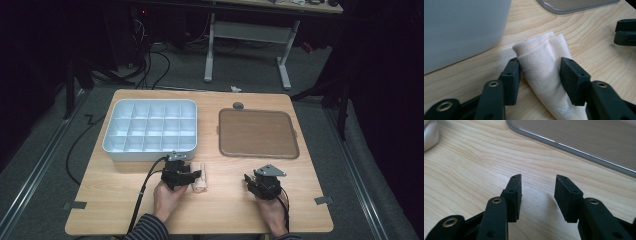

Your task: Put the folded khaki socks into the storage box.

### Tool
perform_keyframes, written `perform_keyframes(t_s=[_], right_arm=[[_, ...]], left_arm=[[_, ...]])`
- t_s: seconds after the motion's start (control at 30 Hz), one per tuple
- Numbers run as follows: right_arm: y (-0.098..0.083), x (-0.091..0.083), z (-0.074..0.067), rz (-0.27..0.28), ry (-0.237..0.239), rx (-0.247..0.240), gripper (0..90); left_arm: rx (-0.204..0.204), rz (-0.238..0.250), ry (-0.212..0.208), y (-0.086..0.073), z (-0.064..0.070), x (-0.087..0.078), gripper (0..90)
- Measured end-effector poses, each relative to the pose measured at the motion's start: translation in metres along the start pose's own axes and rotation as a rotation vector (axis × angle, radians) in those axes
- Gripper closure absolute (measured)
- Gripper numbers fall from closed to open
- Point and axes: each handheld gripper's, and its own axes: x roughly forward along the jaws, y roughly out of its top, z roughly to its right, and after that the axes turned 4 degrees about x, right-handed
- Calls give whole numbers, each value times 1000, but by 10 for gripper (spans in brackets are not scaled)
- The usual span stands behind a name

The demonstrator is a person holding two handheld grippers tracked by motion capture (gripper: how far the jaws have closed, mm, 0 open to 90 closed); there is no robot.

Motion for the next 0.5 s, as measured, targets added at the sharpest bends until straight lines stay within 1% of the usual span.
perform_keyframes(t_s=[0.07, 0.13, 0.2, 0.37, 0.43, 0.47, 0.5], right_arm=[[-1, 1, 2, -7, -11, 1, 560], [-2, 1, 3, -10, -20, 0, 552], [-3, 2, 5, -7, -20, 8, 542], [-3, 2, 8, -9, -16, 18, 516], [-3, 2, 10, -14, -4, 40, 496], [-3, 2, 10, -17, 6, 48, 475], [-3, 2, 9, -17, 3, 39, 470]], left_arm=[[6, -1, -12, 0, 0, 0, 561], [-1, -2, -27, 0, -1, 0, 592], [3, -4, -35, 0, -1, -1, 620], [25, -4, -33, 0, 0, -2, 668], [28, -4, -33, 0, 1, -2, 682], [37, -10, -32, 1, 1, -2, 686], [47, -15, -29, 2, 2, -2, 692]])
